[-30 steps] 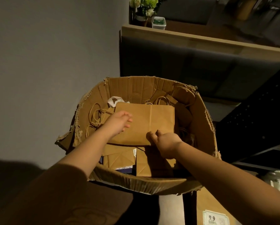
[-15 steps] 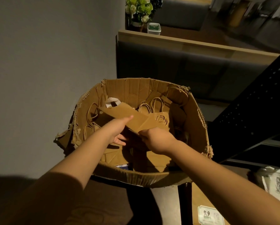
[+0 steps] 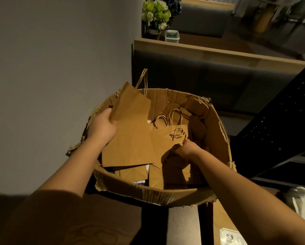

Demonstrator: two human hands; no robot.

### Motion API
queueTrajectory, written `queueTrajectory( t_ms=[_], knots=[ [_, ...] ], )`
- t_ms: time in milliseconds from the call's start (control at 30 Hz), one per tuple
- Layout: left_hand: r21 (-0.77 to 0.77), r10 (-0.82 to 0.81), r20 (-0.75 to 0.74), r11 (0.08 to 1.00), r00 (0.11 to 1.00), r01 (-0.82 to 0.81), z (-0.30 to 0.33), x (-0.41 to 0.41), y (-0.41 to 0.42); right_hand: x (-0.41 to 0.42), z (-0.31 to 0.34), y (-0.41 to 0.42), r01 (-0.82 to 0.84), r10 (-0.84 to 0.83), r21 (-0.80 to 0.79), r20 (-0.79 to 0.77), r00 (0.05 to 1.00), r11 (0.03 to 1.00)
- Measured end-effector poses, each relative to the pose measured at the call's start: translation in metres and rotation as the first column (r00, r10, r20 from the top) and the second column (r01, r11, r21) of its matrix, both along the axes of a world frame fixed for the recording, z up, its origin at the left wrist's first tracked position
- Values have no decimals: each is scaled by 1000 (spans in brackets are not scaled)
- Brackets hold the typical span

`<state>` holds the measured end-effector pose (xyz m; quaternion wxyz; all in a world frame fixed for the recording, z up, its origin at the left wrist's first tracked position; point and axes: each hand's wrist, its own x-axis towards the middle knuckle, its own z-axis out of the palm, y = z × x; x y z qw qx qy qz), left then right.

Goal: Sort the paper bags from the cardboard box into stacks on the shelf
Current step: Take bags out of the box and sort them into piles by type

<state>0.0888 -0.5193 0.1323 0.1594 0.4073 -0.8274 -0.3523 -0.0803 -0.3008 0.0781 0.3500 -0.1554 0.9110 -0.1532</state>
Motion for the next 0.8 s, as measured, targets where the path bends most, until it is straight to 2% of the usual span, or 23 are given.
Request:
queueTrajectory(
  t_ms=[100, 200, 267, 300, 367, 400, 500, 567, 800],
  knots=[
    [9, -7, -64, 1000, 998, 8, 3, 3, 3, 0, 0, 1, 103, -96, -131, 58, 994, 986],
    [119, -1, -223, 992, 975, 28, 12, 3, 10, 1, 6, -1, 190, -171, -283, 89, 981, 940],
    [231, -2, -318, 970, 948, 79, 16, 0, 14, 2, 16, -1, 294, -234, -427, 187, 954, 855],
    [295, 3, -360, 949, 933, 111, 16, -1, 16, 4, 22, -1, 350, -229, -502, 287, 930, 791],
    [405, 19, -421, 898, 907, 170, 19, -7, 22, 7, 38, 1, 436, -147, -597, 470, 870, 673],
    [447, 33, -446, 874, 895, 190, 21, -10, 26, 10, 47, 3, 457, -113, -636, 505, 856, 622],
    [520, 72, -515, 819, 854, 244, 29, -20, 36, 12, 69, 11, 421, -128, -762, 415, 901, 492],
    [537, 66, -547, 792, 835, 289, 34, -25, 45, 13, 81, 21, 375, -154, -807, 343, 927, 456],
    [531, -25, -633, 713, 774, 457, 63, -45, 103, 3, 115, 97, 359, -204, -855, 301, 931, 374]
  ],
)
